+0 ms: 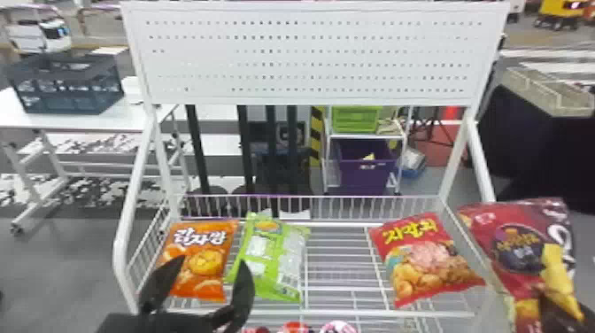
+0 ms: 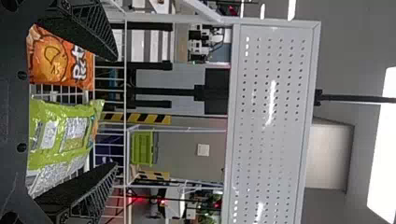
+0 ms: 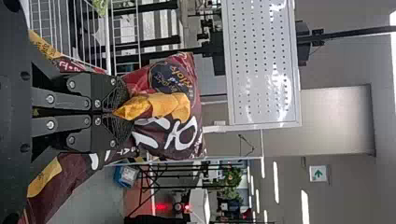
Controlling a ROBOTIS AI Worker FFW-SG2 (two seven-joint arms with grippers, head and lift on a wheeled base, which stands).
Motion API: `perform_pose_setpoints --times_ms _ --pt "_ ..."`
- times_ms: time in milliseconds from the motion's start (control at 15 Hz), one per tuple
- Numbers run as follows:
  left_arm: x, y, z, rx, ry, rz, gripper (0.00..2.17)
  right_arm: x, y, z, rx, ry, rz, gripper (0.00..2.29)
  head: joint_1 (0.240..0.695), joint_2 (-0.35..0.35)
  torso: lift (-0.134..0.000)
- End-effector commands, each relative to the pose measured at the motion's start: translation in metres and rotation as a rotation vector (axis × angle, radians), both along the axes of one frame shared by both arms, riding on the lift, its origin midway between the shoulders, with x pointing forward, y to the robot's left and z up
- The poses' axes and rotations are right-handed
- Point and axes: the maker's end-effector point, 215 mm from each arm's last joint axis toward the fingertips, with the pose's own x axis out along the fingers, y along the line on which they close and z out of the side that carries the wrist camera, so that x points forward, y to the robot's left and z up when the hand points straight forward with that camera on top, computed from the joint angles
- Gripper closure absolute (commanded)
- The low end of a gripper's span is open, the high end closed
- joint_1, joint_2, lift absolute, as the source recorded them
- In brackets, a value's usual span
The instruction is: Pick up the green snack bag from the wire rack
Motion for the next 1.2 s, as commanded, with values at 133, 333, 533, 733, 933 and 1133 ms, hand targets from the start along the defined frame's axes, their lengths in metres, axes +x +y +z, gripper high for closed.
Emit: perform_pose_setpoints --times_ms 133,333,533,733,933,1133 --pt "0.055 -0.053 -0.044 0.046 0.079 -0.084 0.08 -0.002 0.003 -0.003 -0.001 0.006 0.001 2.18 0.499 0.000 0.000" --pt "0.088 -0.067 -0.062 0.058 0.110 -0.101 0.08 -0.003 0.000 -0.004 -0.004 0.011 -0.004 2.18 0.499 0.000 0.000" --pt "0.109 -0.064 -0.080 0.074 0.152 -0.097 0.08 -0.004 -0.001 -0.006 -0.006 0.015 -0.007 2.18 0.499 0.000 0.000" --pt "0.121 -0.058 -0.104 0.102 0.208 -0.090 0.08 -0.004 -0.001 -0.008 -0.007 0.018 -0.007 2.18 0.499 0.000 0.000" --pt "0.123 -0.058 -0.120 0.114 0.245 -0.099 0.08 -0.004 -0.001 -0.008 -0.007 0.018 -0.005 2.18 0.499 0.000 0.000" --pt "0.123 -0.067 -0.124 0.120 0.257 -0.108 0.09 -0.004 -0.001 -0.009 -0.007 0.019 -0.006 2.18 0.499 0.000 0.000"
